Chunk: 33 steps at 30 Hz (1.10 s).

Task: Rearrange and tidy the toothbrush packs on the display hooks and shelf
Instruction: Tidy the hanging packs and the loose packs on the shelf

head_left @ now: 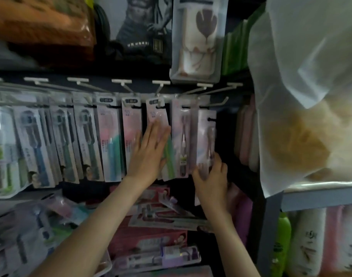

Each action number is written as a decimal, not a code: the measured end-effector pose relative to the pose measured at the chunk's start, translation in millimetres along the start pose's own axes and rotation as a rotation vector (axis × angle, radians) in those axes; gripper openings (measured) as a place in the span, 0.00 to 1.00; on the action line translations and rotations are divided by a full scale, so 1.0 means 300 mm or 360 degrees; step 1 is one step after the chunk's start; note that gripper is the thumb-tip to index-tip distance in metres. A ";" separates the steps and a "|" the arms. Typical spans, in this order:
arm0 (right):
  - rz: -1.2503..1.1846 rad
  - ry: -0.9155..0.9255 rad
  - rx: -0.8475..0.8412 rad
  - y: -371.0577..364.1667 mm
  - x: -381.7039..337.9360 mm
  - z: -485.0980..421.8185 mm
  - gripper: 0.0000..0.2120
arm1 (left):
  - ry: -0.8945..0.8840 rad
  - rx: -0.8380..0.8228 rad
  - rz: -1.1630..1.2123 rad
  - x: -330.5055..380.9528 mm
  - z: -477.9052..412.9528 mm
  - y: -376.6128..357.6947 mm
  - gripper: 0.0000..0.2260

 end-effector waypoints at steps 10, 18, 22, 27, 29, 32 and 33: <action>0.0271 0.0135 0.0160 -0.010 -0.073 -0.095 0.31 | 0.0030 -0.0004 -0.0033 0.013 -0.027 -0.027 0.46; 0.0487 -0.0009 0.0020 -0.066 -0.074 -0.197 0.32 | 0.0022 -0.0039 -0.0005 0.017 -0.003 -0.012 0.46; 0.0489 -0.0032 0.0034 -0.071 -0.069 -0.193 0.32 | 0.0010 -0.0066 -0.0035 0.019 0.014 0.007 0.44; 0.0422 -0.0032 0.0063 -0.047 -0.072 -0.172 0.33 | -0.0017 -0.0002 -0.0060 0.008 0.017 0.023 0.45; 0.0356 0.0018 0.0093 -0.037 -0.081 -0.149 0.33 | -0.0017 0.0006 -0.0066 0.005 0.017 0.024 0.45; 0.0299 0.0067 0.0130 -0.028 -0.083 -0.123 0.34 | 0.0001 -0.0038 -0.0068 0.010 0.015 0.017 0.45; 0.0300 0.0066 0.0134 -0.025 -0.079 -0.119 0.34 | 0.0004 -0.0039 -0.0070 0.013 0.013 0.016 0.45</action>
Point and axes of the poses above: each hand's wrist, its own z-axis away from the middle knuckle, its own y-axis out of the back of the hand, x = y × z, the point moved 10 cm from there along -z, towards the middle knuckle, and after that the axes turned 2 degrees about -y, right-handed, at the moved point
